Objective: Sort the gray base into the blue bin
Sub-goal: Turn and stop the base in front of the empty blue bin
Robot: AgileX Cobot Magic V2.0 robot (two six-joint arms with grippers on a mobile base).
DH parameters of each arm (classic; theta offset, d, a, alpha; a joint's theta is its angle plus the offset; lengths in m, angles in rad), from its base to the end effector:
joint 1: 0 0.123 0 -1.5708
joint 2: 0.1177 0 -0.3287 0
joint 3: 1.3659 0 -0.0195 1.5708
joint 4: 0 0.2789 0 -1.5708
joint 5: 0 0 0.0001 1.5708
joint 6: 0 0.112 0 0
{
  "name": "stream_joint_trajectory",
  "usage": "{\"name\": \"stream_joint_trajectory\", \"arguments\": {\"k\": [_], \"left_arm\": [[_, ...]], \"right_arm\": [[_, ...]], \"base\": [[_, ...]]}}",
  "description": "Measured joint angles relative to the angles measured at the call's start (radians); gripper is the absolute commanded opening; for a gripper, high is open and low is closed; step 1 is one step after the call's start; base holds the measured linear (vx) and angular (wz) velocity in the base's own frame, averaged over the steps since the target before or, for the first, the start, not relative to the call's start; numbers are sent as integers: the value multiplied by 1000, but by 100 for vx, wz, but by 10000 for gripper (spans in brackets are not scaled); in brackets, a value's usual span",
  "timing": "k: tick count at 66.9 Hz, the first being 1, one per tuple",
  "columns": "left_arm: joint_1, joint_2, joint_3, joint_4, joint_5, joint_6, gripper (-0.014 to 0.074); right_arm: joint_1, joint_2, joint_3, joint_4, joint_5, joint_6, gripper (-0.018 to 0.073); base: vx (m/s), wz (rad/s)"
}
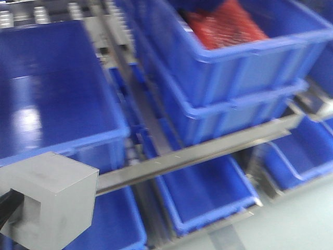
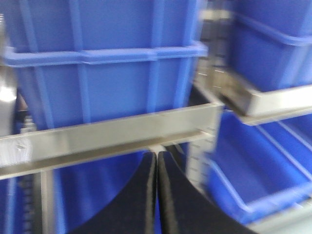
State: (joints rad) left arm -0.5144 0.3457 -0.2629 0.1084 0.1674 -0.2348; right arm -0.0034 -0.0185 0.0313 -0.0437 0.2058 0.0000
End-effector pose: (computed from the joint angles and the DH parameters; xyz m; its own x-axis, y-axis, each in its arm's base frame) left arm 0.0839 -0.0451 0.2725 -0.2001 -0.0334 -0.9792 0.4546 0.8821 -0.1230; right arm 0.0606 -0.0012 0.1810 -0.1312 -0.0423 -0.9904 0.0066 0.9990 -0.0436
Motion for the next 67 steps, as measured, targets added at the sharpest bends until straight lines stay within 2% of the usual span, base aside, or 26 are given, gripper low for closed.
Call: {"name": "stream_joint_trajectory", "arguments": {"k": [39, 67], "left_arm": [[0, 0, 0, 0, 0, 0, -7], [0, 0, 0, 0, 0, 0, -7]], "right_arm": [[0, 0, 0, 0, 0, 0, -5], [0, 0, 0, 0, 0, 0, -5]], "base": [[15, 63], [17, 6]]}}
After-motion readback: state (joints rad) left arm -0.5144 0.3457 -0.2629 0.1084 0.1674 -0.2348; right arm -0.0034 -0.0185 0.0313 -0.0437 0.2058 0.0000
